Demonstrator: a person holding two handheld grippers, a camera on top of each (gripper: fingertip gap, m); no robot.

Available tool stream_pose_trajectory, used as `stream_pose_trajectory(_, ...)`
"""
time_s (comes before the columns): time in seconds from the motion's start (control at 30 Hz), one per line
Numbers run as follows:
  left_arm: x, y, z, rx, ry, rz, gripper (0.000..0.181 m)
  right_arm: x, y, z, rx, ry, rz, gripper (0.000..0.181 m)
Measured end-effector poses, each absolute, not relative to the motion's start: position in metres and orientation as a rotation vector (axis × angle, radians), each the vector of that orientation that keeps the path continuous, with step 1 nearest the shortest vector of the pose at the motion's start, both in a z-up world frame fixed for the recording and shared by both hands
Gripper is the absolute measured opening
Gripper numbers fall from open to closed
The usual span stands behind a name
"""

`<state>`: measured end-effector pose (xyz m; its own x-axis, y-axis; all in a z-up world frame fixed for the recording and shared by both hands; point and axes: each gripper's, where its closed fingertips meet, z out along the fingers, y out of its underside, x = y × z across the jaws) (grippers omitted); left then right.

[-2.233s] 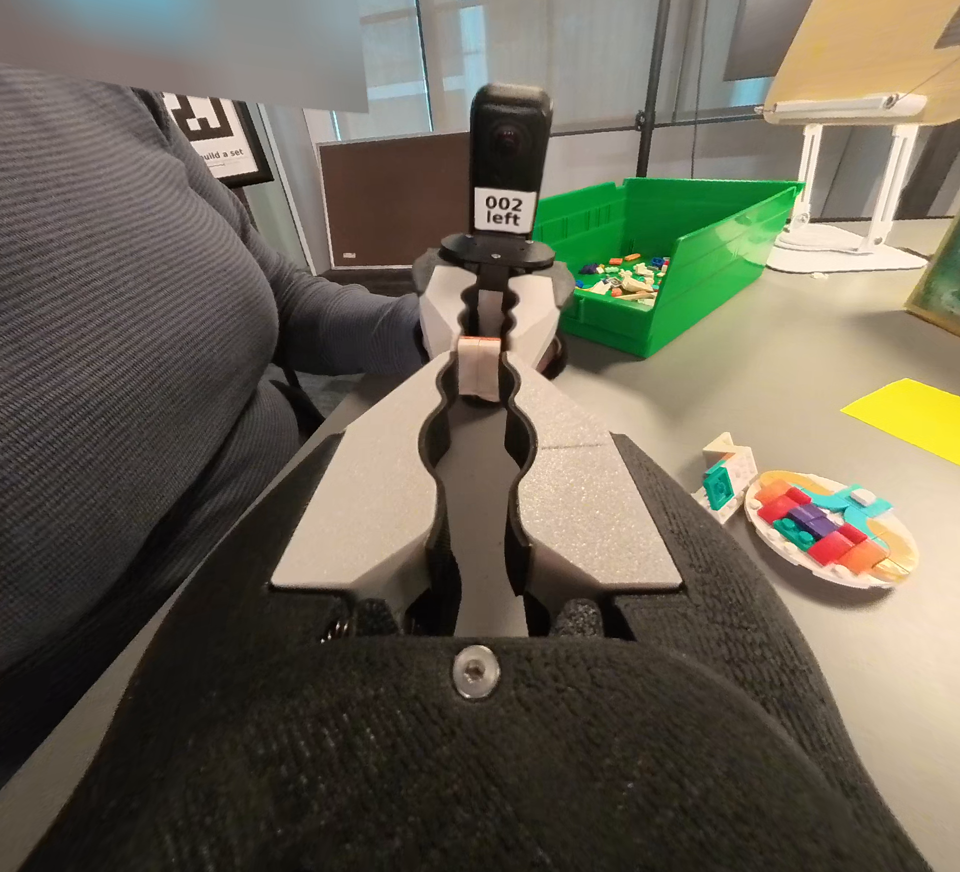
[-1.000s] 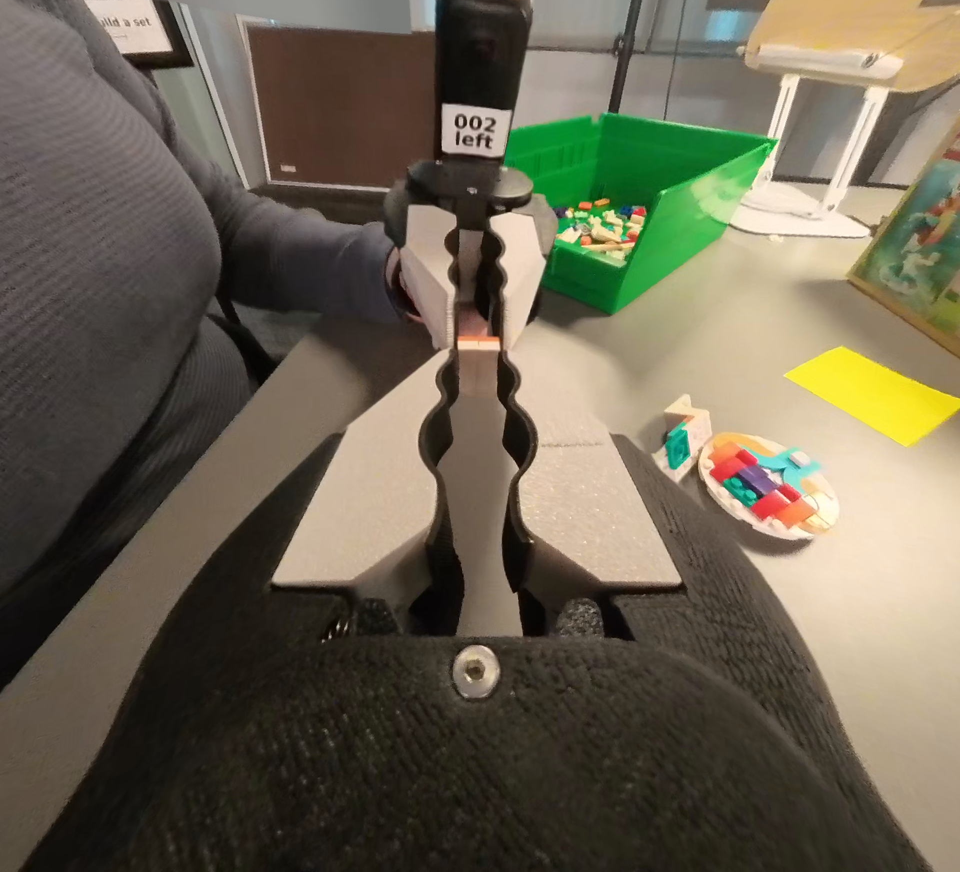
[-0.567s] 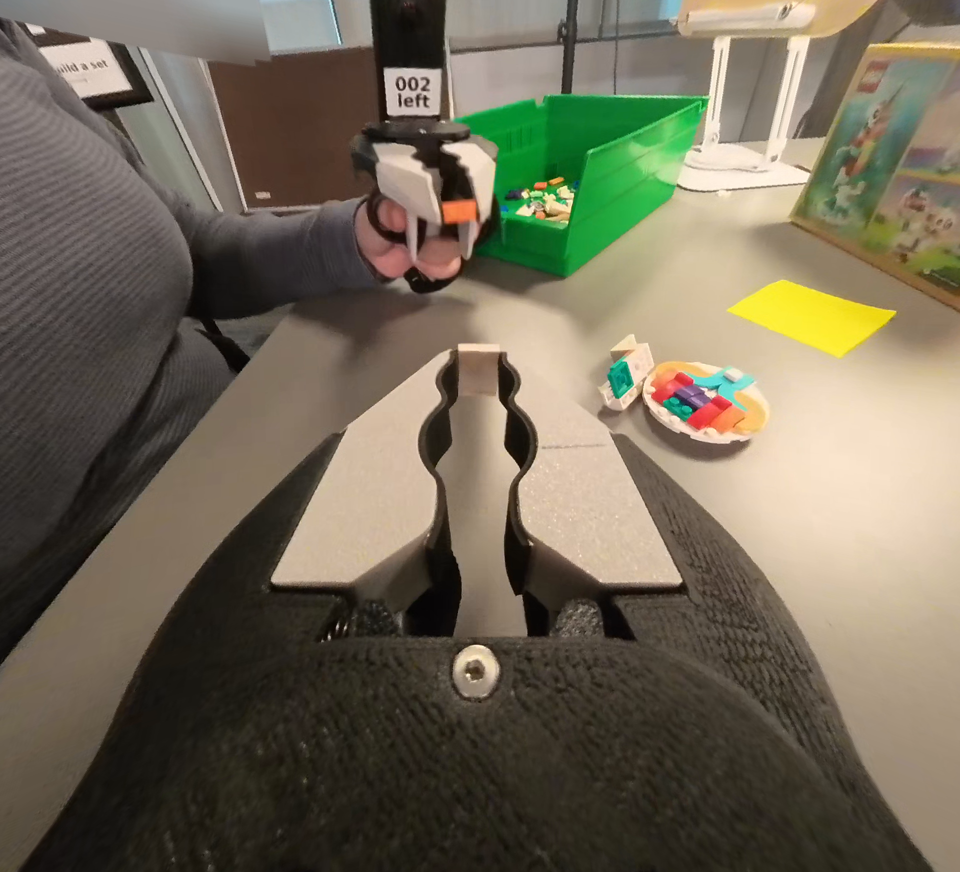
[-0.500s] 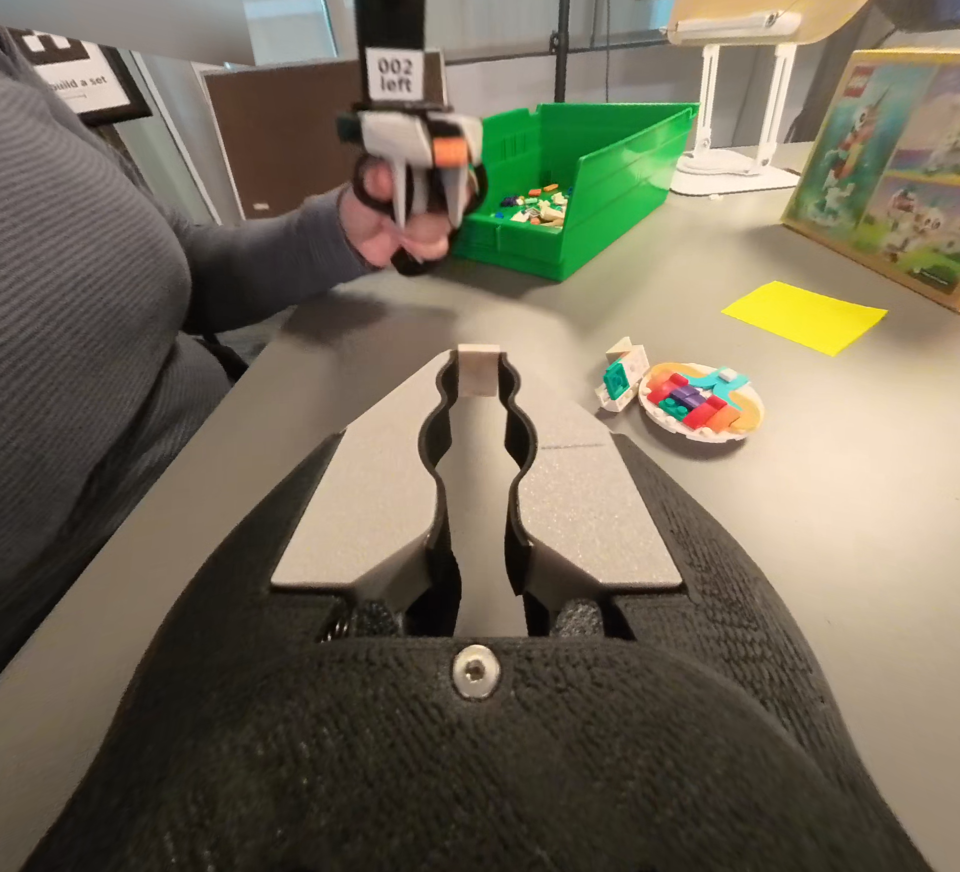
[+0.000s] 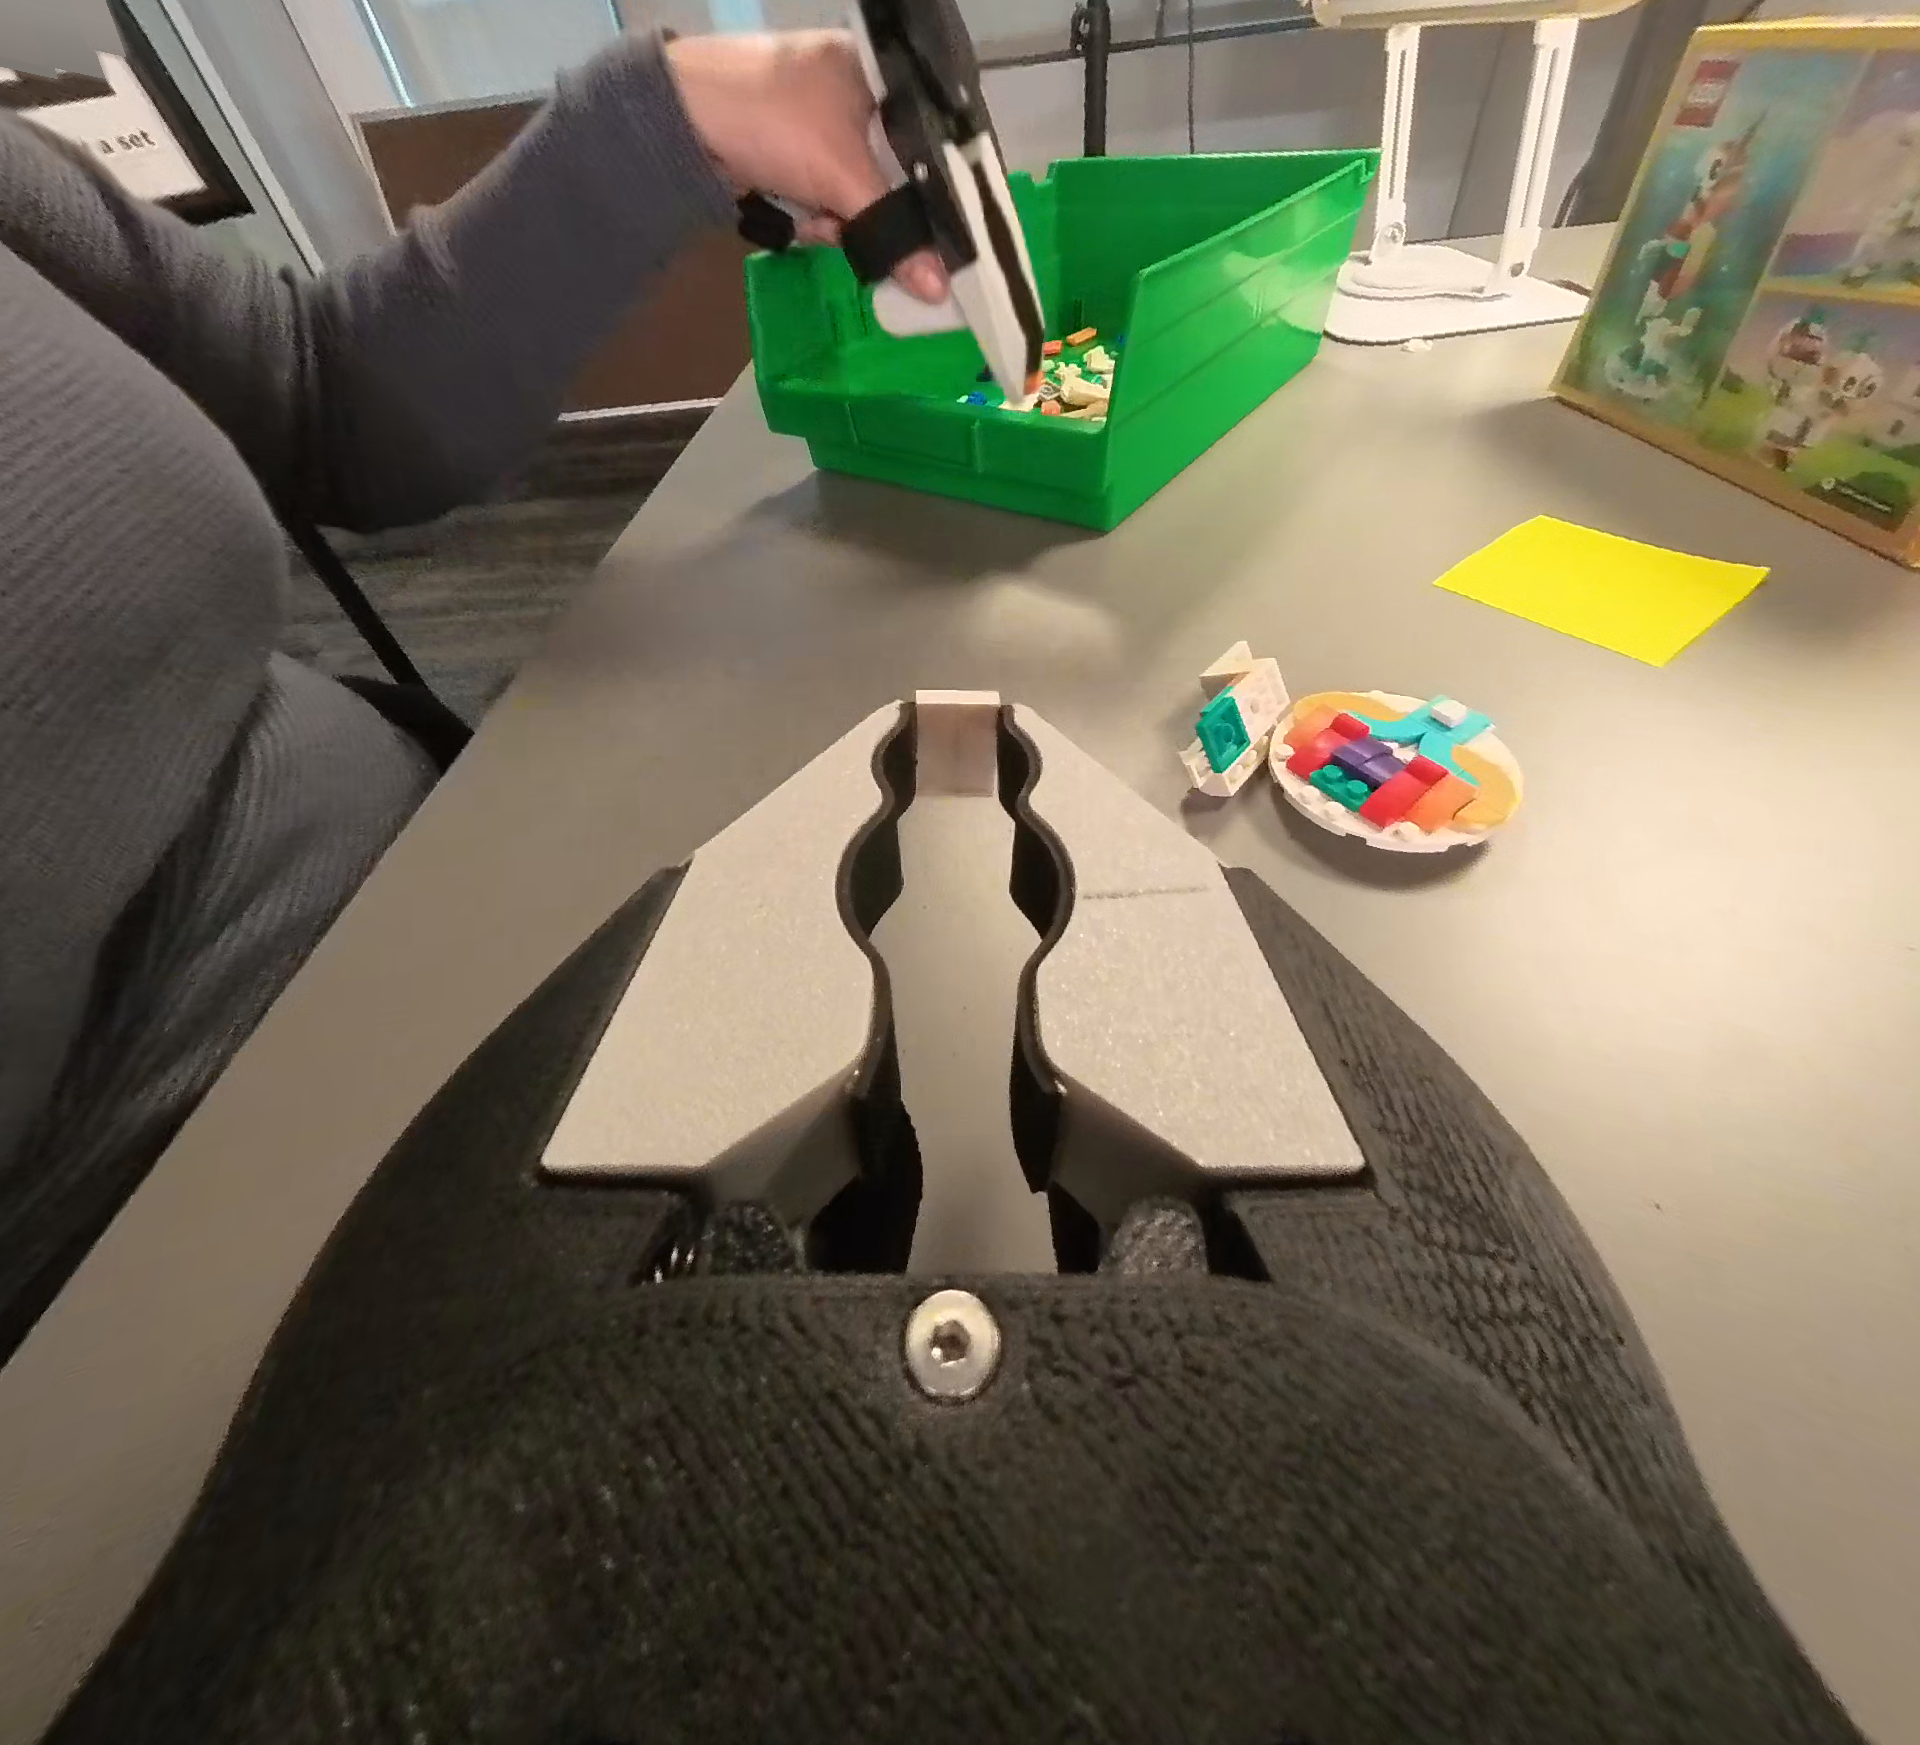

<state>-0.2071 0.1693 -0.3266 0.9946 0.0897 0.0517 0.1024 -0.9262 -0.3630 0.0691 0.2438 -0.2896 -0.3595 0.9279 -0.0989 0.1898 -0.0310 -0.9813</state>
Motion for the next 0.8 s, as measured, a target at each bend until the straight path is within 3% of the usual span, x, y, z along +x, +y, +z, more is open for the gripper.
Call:
stream_pose_trajectory(0.13,-0.220,0.156,-0.355,-2.939,-0.227,0.042,0.081,0.070,0.249,-0.287,-1.213,-1.550,1.456,0.012)
stream_pose_trajectory(0.33,-0.229,0.150,-0.356,-2.926,-0.310,0.144,0.109,0.072,0.257,-0.277,-1.244,-1.432,1.586,0.013)
stream_pose_trajectory(0.4,-0.231,0.150,-0.350,-2.896,-0.324,0.119,0.111,0.074,0.255,-0.270,-1.227,-1.387,1.681,0.013)
stream_pose_trajectory(0.57,-0.194,0.191,-0.262,-2.361,-0.164,0.141,0.083,0.082,0.251,-0.237,-1.128,-1.174,2.018,0.013)
stream_pose_trajectory(0.7,-0.030,0.214,-0.214,-1.910,0.370,-0.385,0.052,0.085,0.255,-0.230,-1.113,-1.071,2.139,0.013)
stream_pose_trajectory(0.8,0.047,0.220,-0.222,-1.738,0.579,-0.501,0.039,0.084,0.255,-0.230,-1.123,-1.049,2.137,0.013)
